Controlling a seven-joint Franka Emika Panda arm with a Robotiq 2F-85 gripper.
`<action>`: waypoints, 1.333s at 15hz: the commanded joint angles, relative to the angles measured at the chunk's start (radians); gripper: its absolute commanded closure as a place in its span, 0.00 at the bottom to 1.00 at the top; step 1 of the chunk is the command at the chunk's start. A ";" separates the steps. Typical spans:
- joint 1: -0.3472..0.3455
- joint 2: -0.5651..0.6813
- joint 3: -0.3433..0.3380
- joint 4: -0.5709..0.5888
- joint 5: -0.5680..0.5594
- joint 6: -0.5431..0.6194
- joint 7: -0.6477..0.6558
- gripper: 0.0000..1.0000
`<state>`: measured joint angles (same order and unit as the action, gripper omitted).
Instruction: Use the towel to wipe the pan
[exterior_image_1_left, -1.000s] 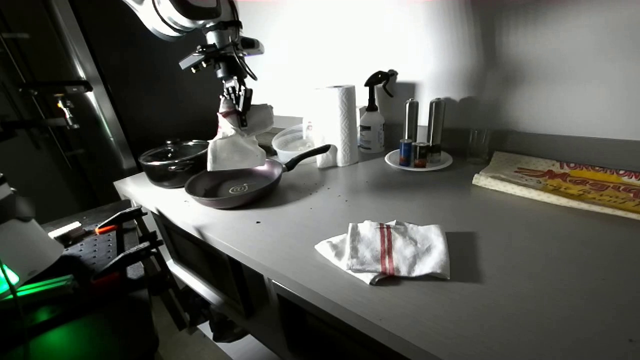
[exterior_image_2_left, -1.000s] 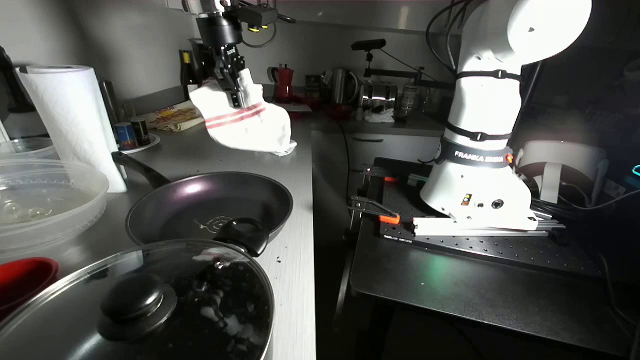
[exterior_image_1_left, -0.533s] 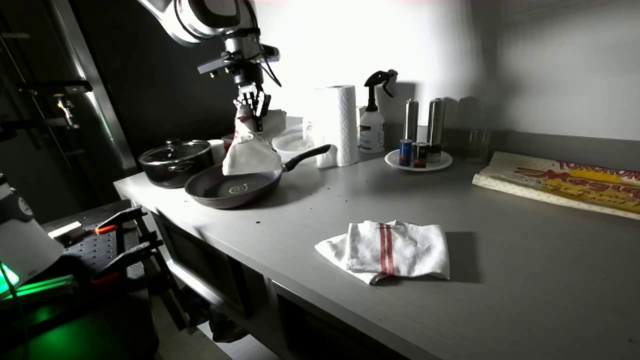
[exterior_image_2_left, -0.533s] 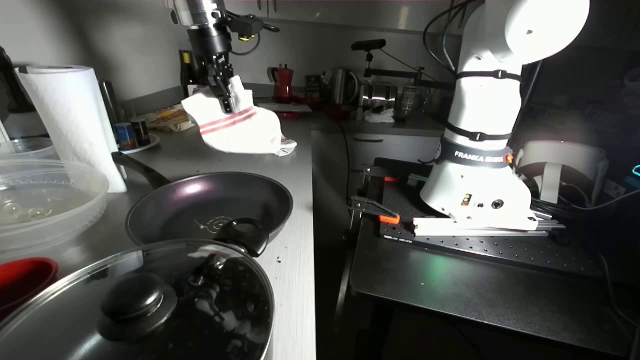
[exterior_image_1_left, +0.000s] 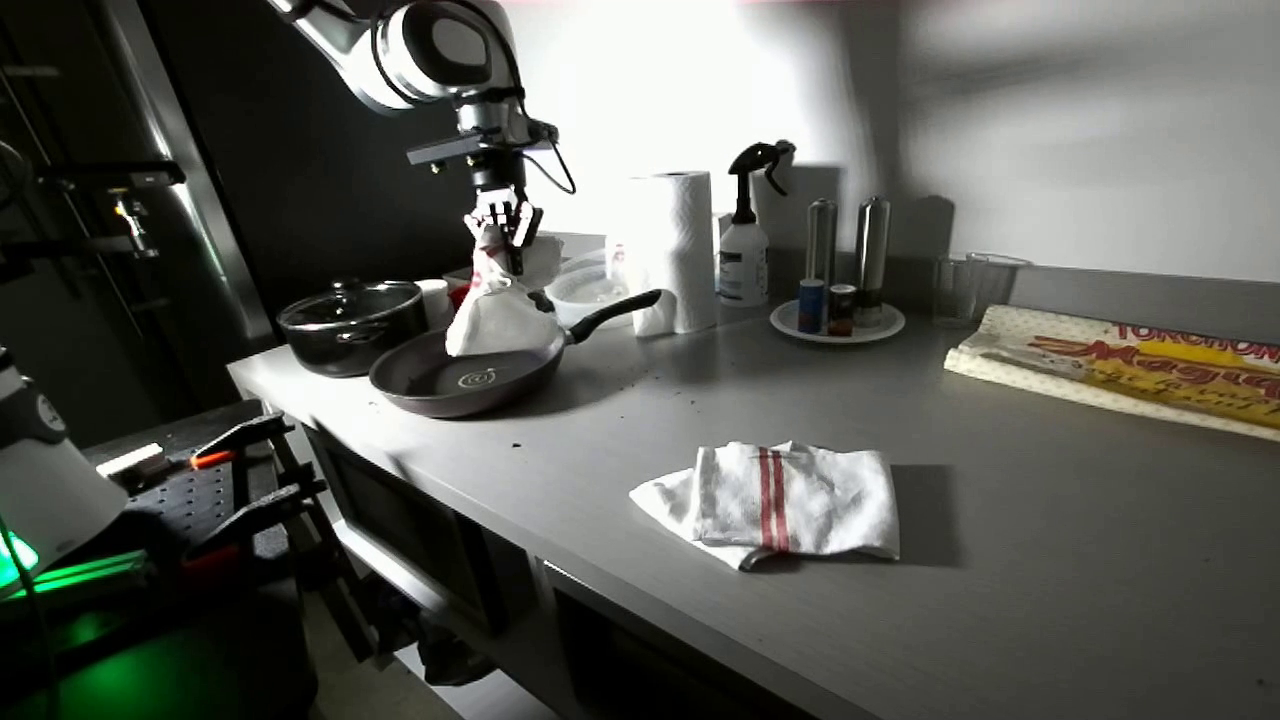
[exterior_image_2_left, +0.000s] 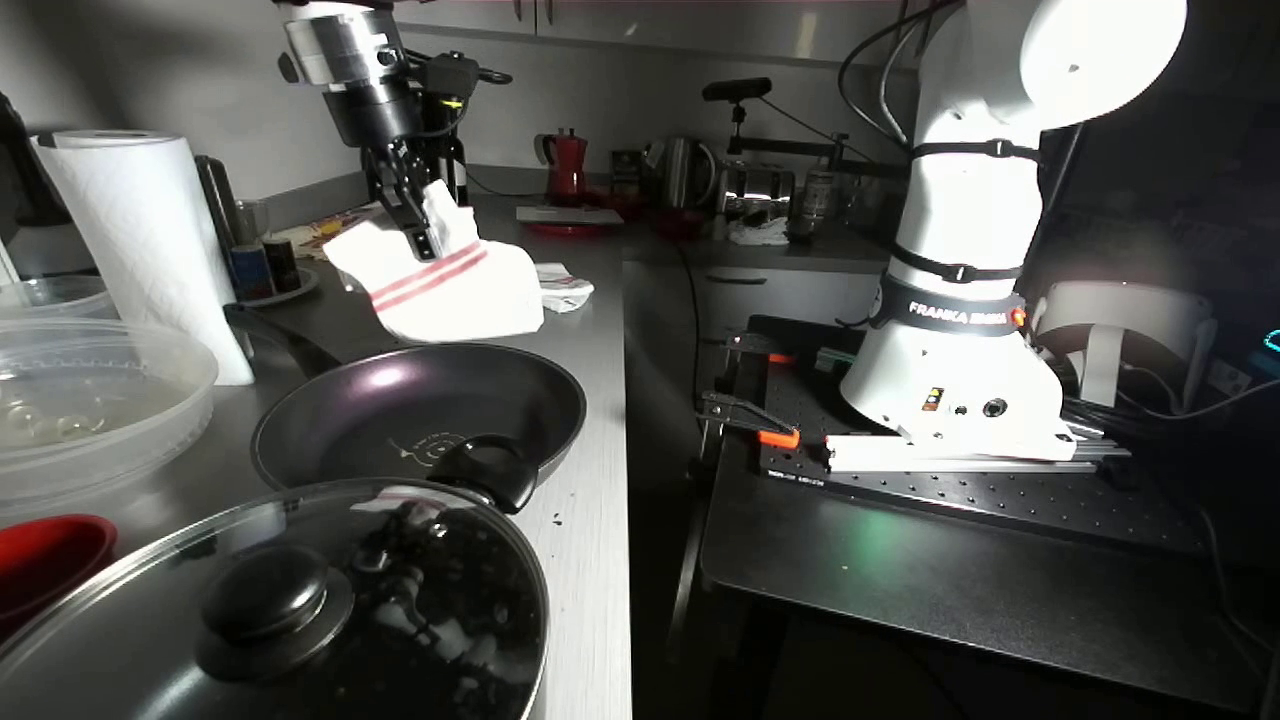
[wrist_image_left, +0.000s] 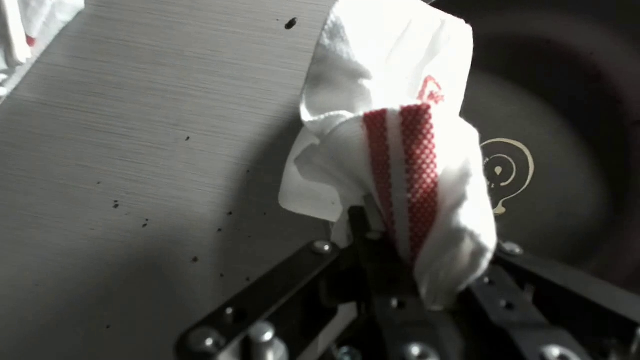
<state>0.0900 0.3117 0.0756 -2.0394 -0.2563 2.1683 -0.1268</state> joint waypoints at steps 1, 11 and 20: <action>0.018 0.044 0.012 0.014 -0.021 -0.009 -0.046 0.97; 0.032 0.215 0.001 0.072 -0.055 0.003 -0.076 0.97; 0.050 0.420 -0.030 0.207 -0.106 0.009 -0.056 0.97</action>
<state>0.1146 0.6655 0.0662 -1.8990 -0.3300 2.1834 -0.1928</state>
